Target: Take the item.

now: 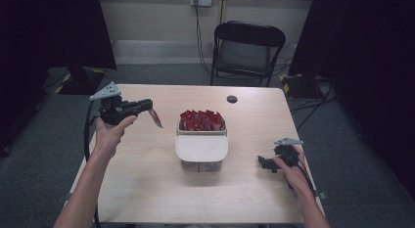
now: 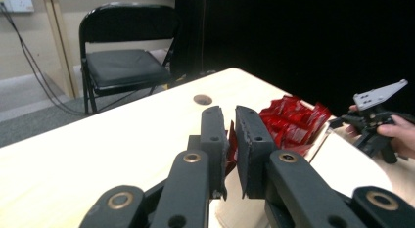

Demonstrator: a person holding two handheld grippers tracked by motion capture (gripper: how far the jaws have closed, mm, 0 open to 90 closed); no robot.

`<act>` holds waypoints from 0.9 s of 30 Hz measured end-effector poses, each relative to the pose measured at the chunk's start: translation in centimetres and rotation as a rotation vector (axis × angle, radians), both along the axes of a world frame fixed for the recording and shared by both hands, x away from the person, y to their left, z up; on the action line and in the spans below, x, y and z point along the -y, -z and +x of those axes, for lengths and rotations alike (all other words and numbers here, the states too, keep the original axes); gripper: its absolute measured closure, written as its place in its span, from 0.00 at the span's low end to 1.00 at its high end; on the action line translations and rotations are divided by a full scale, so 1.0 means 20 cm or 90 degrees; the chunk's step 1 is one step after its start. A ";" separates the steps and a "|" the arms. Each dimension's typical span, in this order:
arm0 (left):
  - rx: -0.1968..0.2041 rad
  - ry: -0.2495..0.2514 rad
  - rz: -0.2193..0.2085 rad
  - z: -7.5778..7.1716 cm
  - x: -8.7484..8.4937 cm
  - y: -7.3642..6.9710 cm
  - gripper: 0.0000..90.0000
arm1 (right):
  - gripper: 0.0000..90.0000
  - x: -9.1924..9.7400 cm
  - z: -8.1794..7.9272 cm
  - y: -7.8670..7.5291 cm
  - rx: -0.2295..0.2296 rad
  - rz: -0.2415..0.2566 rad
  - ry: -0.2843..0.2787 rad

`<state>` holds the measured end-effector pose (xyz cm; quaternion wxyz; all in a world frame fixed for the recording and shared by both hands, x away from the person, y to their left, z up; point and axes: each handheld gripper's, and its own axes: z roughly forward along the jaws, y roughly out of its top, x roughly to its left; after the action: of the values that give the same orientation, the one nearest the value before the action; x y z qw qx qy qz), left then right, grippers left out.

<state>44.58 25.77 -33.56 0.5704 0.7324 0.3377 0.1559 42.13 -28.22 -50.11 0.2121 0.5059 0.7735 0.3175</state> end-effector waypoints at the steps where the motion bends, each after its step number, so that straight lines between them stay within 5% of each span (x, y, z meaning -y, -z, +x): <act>1: -0.004 -0.002 0.000 0.01 0.00 0.01 0.92 | 0.00 0.00 0.00 0.00 0.000 0.000 0.000; 11: -0.049 0.000 0.028 0.07 0.04 0.17 0.92 | 0.00 0.00 0.00 0.00 0.000 0.000 0.000; 27: -0.083 0.016 0.065 0.11 0.15 0.30 0.92 | 0.00 0.00 0.00 0.00 0.000 0.000 0.000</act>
<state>46.85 22.86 -39.56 0.5106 0.7735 0.3567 0.1176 42.16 -28.21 -50.12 0.2122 0.5055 0.7736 0.3177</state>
